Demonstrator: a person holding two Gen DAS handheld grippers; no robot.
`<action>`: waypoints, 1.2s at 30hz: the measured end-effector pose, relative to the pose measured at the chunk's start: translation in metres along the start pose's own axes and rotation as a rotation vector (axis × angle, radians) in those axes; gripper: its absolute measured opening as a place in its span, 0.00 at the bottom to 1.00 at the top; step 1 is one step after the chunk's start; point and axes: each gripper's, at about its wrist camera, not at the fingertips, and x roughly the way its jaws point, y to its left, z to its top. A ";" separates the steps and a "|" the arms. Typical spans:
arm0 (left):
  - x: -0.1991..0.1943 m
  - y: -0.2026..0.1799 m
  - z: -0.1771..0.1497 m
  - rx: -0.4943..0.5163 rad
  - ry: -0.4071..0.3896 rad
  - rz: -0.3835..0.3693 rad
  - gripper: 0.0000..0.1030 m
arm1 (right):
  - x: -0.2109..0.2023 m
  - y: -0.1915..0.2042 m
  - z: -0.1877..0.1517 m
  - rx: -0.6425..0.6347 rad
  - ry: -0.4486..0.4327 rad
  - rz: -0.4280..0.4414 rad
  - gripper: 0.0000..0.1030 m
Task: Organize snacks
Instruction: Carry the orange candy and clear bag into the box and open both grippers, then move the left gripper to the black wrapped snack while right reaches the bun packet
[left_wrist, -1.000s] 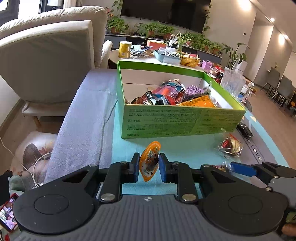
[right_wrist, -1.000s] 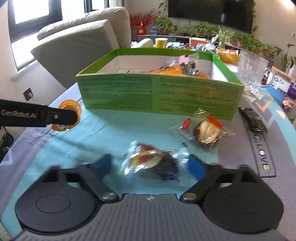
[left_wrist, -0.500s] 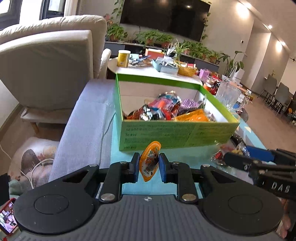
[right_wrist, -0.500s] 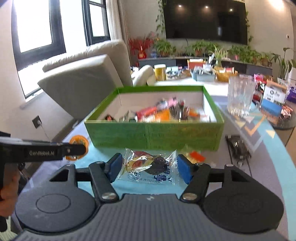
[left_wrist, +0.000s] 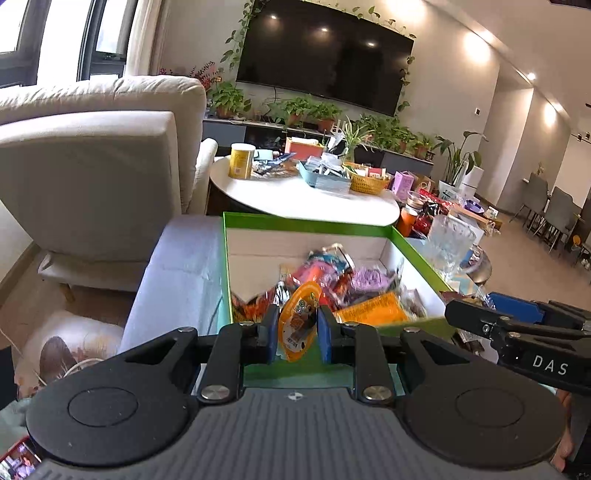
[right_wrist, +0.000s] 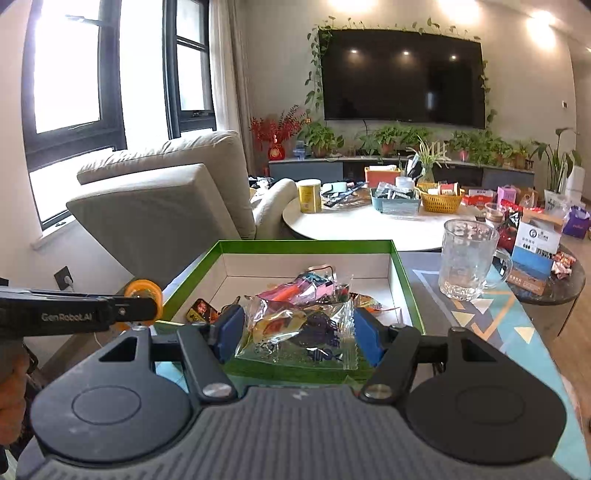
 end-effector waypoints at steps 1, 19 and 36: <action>0.003 -0.002 0.005 0.007 -0.007 -0.002 0.20 | 0.003 -0.001 0.003 0.008 -0.001 0.000 0.56; 0.083 -0.009 0.027 0.024 0.064 -0.014 0.20 | 0.069 -0.013 0.032 0.029 0.015 -0.013 0.56; 0.106 -0.015 0.014 0.016 0.155 0.049 0.38 | 0.070 -0.045 0.016 0.118 0.101 -0.068 0.57</action>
